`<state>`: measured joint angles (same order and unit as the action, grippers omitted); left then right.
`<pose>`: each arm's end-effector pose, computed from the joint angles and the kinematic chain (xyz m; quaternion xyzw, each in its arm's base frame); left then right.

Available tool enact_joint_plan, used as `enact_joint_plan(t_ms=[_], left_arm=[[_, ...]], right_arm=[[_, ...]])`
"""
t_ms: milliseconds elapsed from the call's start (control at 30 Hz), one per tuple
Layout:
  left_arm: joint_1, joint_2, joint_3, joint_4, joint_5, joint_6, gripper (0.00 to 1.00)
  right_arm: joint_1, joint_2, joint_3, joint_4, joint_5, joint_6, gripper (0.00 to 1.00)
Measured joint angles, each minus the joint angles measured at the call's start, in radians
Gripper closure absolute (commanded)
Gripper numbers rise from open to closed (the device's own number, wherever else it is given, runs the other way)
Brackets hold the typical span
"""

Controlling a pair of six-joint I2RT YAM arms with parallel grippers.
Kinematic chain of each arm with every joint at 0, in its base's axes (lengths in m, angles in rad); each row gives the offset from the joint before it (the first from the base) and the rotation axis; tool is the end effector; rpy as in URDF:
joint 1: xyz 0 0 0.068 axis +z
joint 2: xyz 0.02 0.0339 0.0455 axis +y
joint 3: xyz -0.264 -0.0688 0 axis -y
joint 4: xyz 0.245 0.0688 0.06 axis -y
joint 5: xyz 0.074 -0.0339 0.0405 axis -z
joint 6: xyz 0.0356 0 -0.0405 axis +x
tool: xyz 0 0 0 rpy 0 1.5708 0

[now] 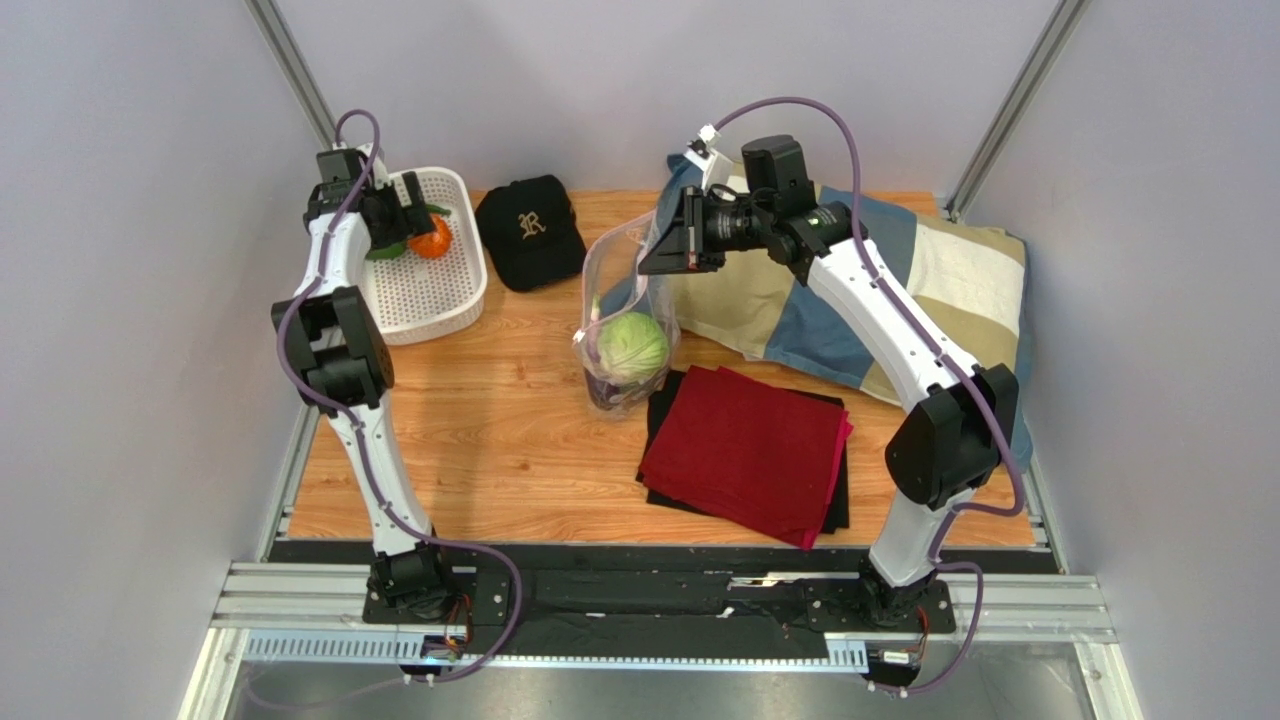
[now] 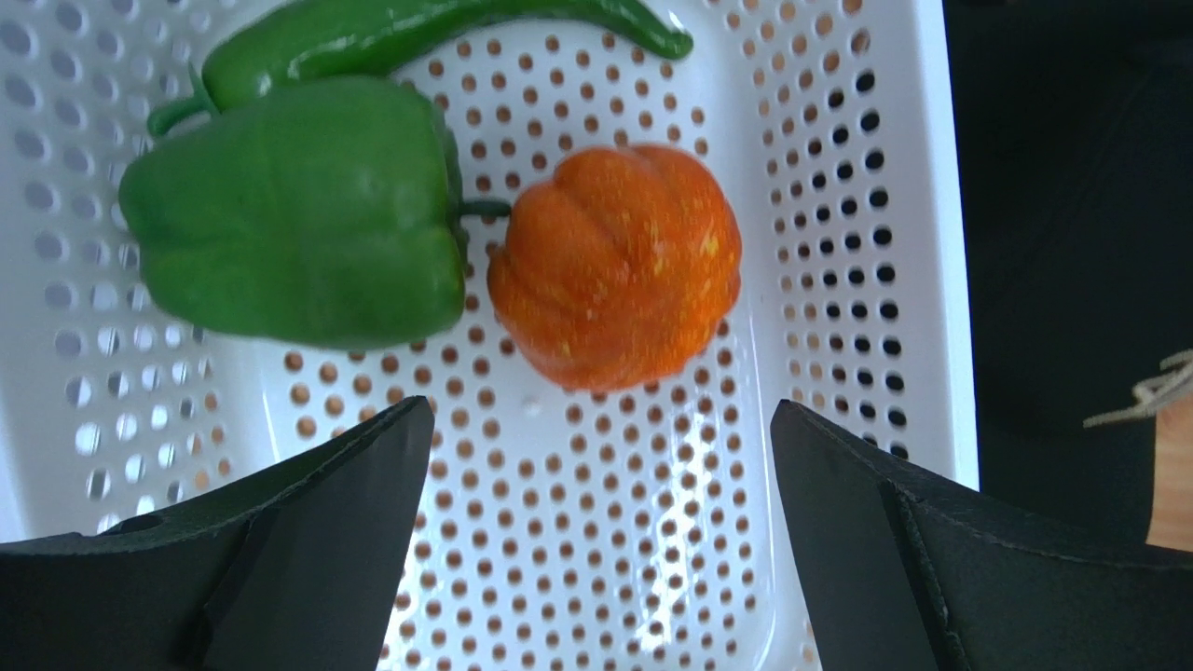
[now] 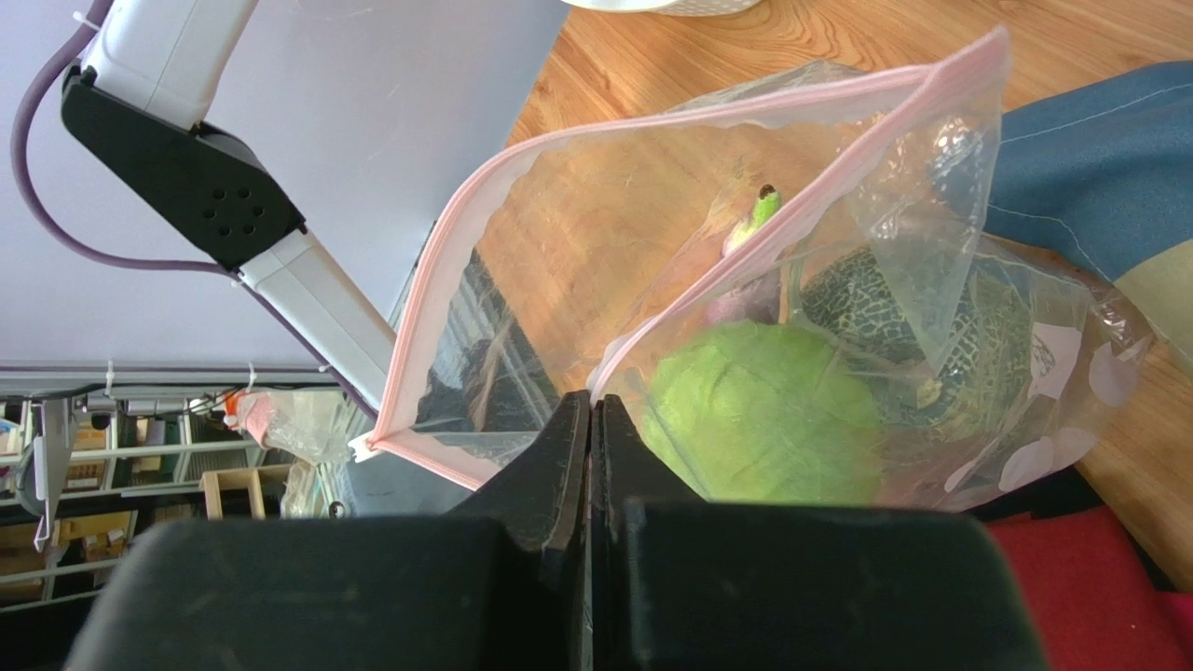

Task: Place the food in the zip-top bag and seal the zipper
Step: Pick up the fake vegetable from the bin.

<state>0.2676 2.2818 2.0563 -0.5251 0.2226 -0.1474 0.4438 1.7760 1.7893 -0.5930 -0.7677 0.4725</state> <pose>0.5074 0.1310 0.2431 -0.1444 0.9010 -0.0779 0.4016 0.3518 0.1946 0.3806 -0.1664 0.8182 0.4905 0.2497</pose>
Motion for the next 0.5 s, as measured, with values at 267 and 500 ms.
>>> enact_joint_plan(t_ms=[267,500], left_arm=[[0.0,0.139,0.13,0.119,0.009,-0.073,0.01],[-0.012,0.207,0.177,0.164,0.041,-0.103,0.01]], right_arm=[[0.0,0.03,0.005,0.0,0.006,0.001,1.0],[0.0,0.039,0.006,-0.002,0.011,0.001,1.0]])
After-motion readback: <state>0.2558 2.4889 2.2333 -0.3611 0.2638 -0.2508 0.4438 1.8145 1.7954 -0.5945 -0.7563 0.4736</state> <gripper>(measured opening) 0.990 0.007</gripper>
